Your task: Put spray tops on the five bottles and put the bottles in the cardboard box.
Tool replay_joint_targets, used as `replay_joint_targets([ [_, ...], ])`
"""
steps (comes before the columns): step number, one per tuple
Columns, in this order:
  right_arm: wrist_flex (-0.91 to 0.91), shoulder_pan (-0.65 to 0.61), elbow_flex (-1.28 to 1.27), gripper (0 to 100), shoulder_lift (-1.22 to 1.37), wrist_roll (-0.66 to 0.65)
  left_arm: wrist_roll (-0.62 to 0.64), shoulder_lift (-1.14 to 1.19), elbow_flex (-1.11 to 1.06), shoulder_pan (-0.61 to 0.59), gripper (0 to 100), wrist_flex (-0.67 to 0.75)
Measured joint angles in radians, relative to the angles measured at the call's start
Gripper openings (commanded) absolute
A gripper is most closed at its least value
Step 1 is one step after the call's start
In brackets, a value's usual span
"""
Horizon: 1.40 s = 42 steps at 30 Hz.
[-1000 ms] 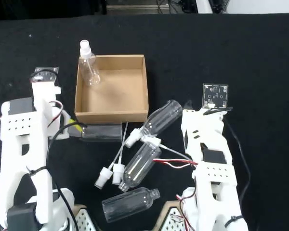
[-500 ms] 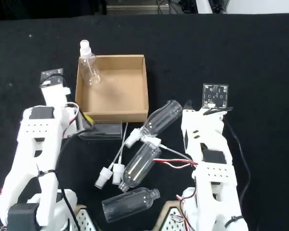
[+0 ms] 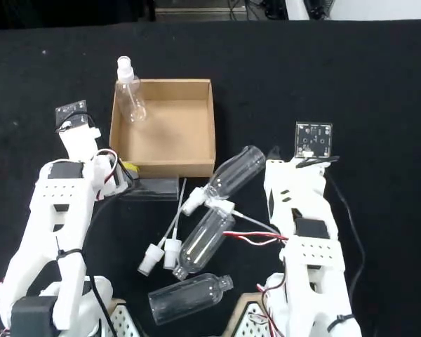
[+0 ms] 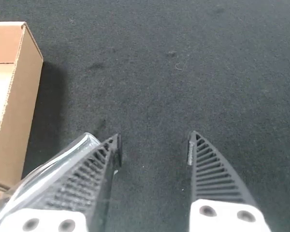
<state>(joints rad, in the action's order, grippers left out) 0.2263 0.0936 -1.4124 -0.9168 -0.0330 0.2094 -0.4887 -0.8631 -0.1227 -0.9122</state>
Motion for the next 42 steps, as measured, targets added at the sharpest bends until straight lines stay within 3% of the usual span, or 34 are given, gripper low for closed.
replay_joint_targets([
  [6, 0.0, 0.0, 0.0, 20.4, 0.0, 0.0, 0.005, -0.009, -0.043, -0.003, 29, 0.009],
  [11, 0.0, 0.0, 0.0, 20.4, 0.0, 0.0, -0.077, -0.018, -0.052, -0.014, 29, 0.003],
  [17, 0.0, 0.0, 0.0, 20.4, 0.0, 0.0, -0.236, -0.02, -0.005, -0.086, 29, -0.163],
  [21, 0.0, 0.0, 0.0, 20.4, 0.0, 0.0, -0.402, -0.003, 0.005, -0.184, 29, -0.252],
  [29, 0.0, 0.002, 0.0, 20.4, 0.0, 0.0, -0.674, -0.002, 0.043, -0.491, 29, -0.273],
  [34, 0.0, 0.002, 0.0, 20.4, 0.0, 0.0, -0.606, -0.002, 0.141, -0.512, 29, -0.385],
  [38, 0.0, 0.002, 0.0, 20.4, 0.0, 0.0, -0.453, -0.002, 0.169, -0.371, 29, -0.486],
  [42, 0.0, 0.002, 0.0, 20.4, 0.0, 0.0, -0.249, -0.002, 0.17, -0.183, 29, -0.5],
])
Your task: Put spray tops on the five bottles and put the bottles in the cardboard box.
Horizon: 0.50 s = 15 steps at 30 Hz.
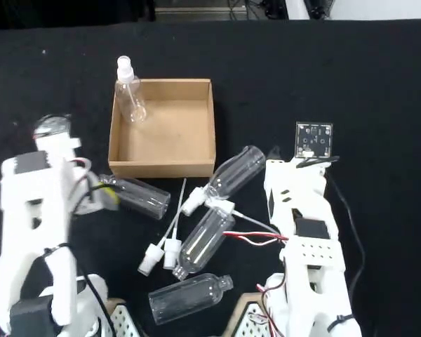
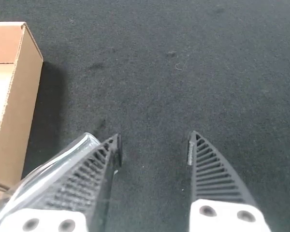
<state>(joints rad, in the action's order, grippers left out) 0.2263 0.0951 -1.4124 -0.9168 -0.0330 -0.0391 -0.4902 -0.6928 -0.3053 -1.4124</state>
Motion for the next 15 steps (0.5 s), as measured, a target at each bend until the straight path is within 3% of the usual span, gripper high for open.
replay_joint_targets([
  [5, 0.0, 0.0, 0.0, 20.4, 0.0, 0.0, 0.249, 0.0, 0.0, 0.199, 29, 0.0],
  [10, 0.0, 0.0, 0.0, 20.4, 0.0, 0.0, 0.419, 0.0, -0.011, 0.299, 29, 0.095],
  [15, 0.0, 0.0, 0.0, 20.4, 0.0, 0.0, 0.43, 0.0, -0.101, 0.318, 29, 0.203],
])
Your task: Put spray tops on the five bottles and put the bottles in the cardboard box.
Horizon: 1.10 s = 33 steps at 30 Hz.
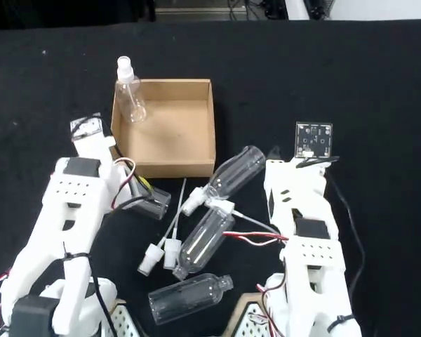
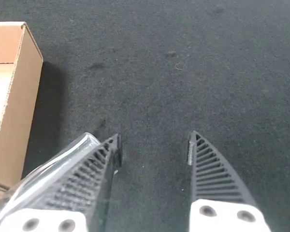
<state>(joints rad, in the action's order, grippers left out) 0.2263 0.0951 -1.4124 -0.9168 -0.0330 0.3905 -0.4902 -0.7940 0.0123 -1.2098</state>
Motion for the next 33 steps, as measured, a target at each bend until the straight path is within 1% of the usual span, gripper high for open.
replay_joint_targets([
  [7, 0.0, 0.0, 0.0, 20.4, 0.0, 0.0, 0.011, -0.015, -0.071, 0.002, 29, 0.078],
  [10, 0.0, 0.0, 0.0, 20.4, 0.0, 0.0, 0.011, -0.015, -0.074, -0.026, 29, 0.083],
  [14, 0.0, 0.0, 0.0, 20.4, 0.0, 0.0, 0.006, -0.018, -0.08, -0.109, 29, 0.055],
  [18, 0.0, 0.0, 0.0, 20.4, 0.0, 0.0, -0.06, -0.018, -0.064, -0.213, 29, -0.029],
  [22, 0.0, 0.0, 0.0, 20.4, 0.0, 0.0, -0.12, 0.002, -0.044, -0.361, 29, -0.1],
  [25, 0.0, 0.0, 0.0, 20.4, 0.0, 0.0, -0.184, 0.0, -0.009, -0.471, 29, -0.12],
  [27, 0.0, 0.0, 0.0, 20.4, 0.0, 0.0, -0.199, 0.0, 0.018, -0.532, 29, -0.118],
  [30, 0.0, 0.0, 0.0, 20.4, 0.0, 0.0, -0.198, 0.0, 0.061, -0.552, 29, -0.121],
  [33, 0.0, 0.0, 0.0, 20.4, 0.0, 0.0, -0.11, 0.0, 0.107, -0.546, 29, -0.121],
])
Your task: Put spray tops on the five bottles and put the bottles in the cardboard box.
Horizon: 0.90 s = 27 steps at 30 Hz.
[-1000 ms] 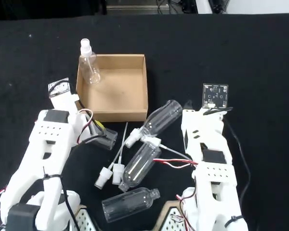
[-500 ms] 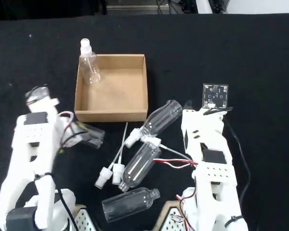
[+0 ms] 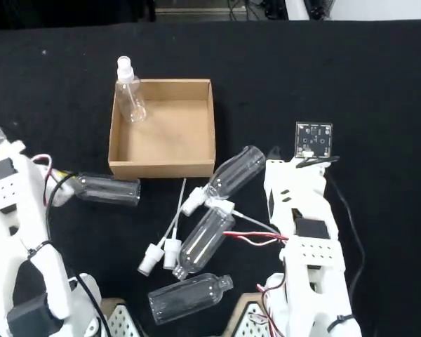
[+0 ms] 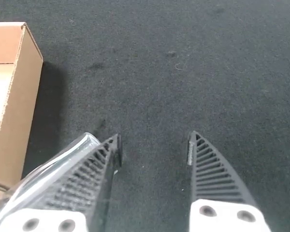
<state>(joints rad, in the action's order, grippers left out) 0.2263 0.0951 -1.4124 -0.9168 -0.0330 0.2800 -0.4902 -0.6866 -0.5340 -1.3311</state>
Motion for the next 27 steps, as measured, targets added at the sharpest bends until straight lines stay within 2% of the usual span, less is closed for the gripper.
replay_joint_targets([
  [7, 0.0, 0.0, 0.0, 20.4, 0.0, 0.0, 0.259, 0.0, 0.034, 0.169, 29, 0.006],
  [12, 0.0, 0.0, 0.0, 20.4, 0.0, 0.0, 0.4, 0.0, 0.026, 0.196, 29, 0.138],
  [15, 0.0, 0.0, 0.0, 20.4, 0.0, 0.0, 0.419, 0.002, -0.014, 0.203, 30, 0.206],
  [21, 0.0, 0.0, 0.0, 20.4, 0.0, 0.0, 0.425, 0.002, -0.129, 0.199, 43, 0.313],
  [27, 0.0, 0.0, 0.0, 20.4, 0.0, 0.0, 0.43, 0.002, -0.241, 0.161, 44, 0.42],
])
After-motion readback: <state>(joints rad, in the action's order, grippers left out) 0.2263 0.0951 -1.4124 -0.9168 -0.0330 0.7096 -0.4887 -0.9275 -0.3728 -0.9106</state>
